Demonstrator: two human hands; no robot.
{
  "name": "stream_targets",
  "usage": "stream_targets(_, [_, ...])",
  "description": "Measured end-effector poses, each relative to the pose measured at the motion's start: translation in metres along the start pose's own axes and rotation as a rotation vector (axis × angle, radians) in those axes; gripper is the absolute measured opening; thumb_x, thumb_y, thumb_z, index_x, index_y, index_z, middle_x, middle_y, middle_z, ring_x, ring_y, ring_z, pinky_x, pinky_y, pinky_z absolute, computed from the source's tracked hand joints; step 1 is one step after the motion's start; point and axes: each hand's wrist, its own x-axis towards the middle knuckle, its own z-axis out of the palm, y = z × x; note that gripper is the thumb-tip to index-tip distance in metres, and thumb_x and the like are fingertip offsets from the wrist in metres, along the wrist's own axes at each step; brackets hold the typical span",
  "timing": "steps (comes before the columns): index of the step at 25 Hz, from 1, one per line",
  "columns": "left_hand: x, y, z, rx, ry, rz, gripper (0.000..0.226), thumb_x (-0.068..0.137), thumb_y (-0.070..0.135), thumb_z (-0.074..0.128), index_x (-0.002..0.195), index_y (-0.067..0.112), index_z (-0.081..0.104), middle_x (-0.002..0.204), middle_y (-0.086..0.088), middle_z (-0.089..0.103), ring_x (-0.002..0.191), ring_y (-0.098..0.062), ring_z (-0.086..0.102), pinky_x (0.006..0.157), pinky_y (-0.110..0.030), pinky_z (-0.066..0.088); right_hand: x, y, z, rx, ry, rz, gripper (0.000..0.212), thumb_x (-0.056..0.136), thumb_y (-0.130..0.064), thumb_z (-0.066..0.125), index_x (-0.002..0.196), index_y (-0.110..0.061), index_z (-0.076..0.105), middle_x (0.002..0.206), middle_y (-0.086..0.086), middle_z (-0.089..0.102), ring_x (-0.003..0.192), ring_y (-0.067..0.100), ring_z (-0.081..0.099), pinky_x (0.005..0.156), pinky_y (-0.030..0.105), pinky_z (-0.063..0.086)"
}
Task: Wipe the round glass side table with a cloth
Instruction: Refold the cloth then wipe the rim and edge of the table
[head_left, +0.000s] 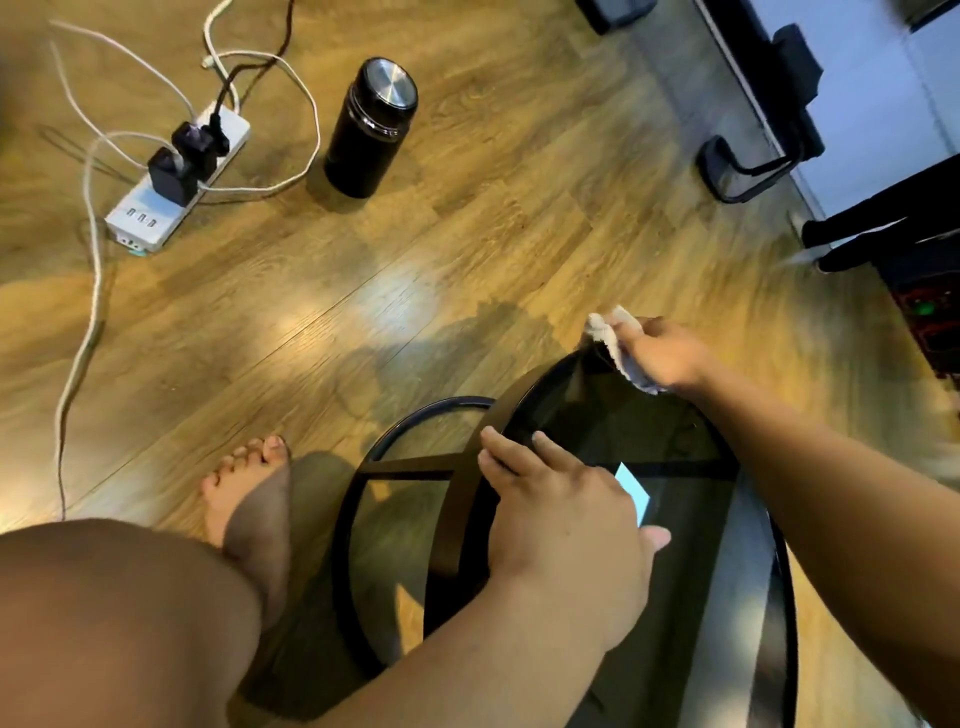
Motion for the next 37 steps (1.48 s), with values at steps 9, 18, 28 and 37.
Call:
stream_targets(9, [-0.009, -0.004, 0.005, 0.132, 0.072, 0.039, 0.074, 0.097, 0.064, 0.028, 0.126, 0.003, 0.056, 0.129, -0.026, 0.052, 0.126, -0.053, 0.035, 0.106, -0.065, 0.03, -0.103, -0.102, 0.045, -0.001, -0.217, -0.855, 0.049, 0.085, -0.06, 0.05, 0.052, -0.025, 0.046, 0.05, -0.004, 0.047, 0.053, 0.007, 0.048, 0.06, 0.028, 0.035])
stream_targets(18, [0.027, 0.016, 0.037, 0.29, 0.095, -0.02, 0.081, 0.094, 0.068, 0.03, 0.15, 0.014, 0.008, 0.157, -0.026, -0.029, 0.135, -0.052, -0.039, 0.104, -0.072, -0.023, 0.033, 0.085, 0.004, 0.183, 0.1, 0.066, 0.06, 0.094, -0.066, 0.036, 0.083, -0.015, 0.066, 0.093, 0.012, 0.069, 0.093, 0.031, 0.062, 0.076, 0.031, 0.035])
stream_targets(28, [0.073, 0.072, 0.043, 0.528, -0.171, -0.126, 0.117, 0.054, 0.076, 0.075, 0.15, 0.021, 0.038, 0.159, -0.028, 0.024, 0.141, -0.06, 0.023, 0.102, -0.076, 0.031, -0.004, 0.008, 0.012, 0.084, 0.05, -0.727, 0.047, 0.082, -0.07, 0.04, 0.089, -0.032, 0.066, 0.09, -0.008, 0.066, 0.096, 0.022, 0.063, 0.078, 0.038, 0.044])
stream_targets(37, [0.183, 0.135, 0.016, 0.759, -0.268, 0.069, 0.147, 0.059, 0.065, 0.082, 0.148, 0.026, -0.029, 0.16, -0.015, -0.026, 0.143, -0.06, -0.015, 0.107, -0.079, 0.019, 0.013, 0.184, 0.018, 0.267, 0.097, -0.11, 0.057, 0.088, -0.072, 0.041, 0.108, -0.021, 0.057, 0.104, 0.012, 0.065, 0.096, 0.035, 0.06, 0.07, 0.036, 0.039])
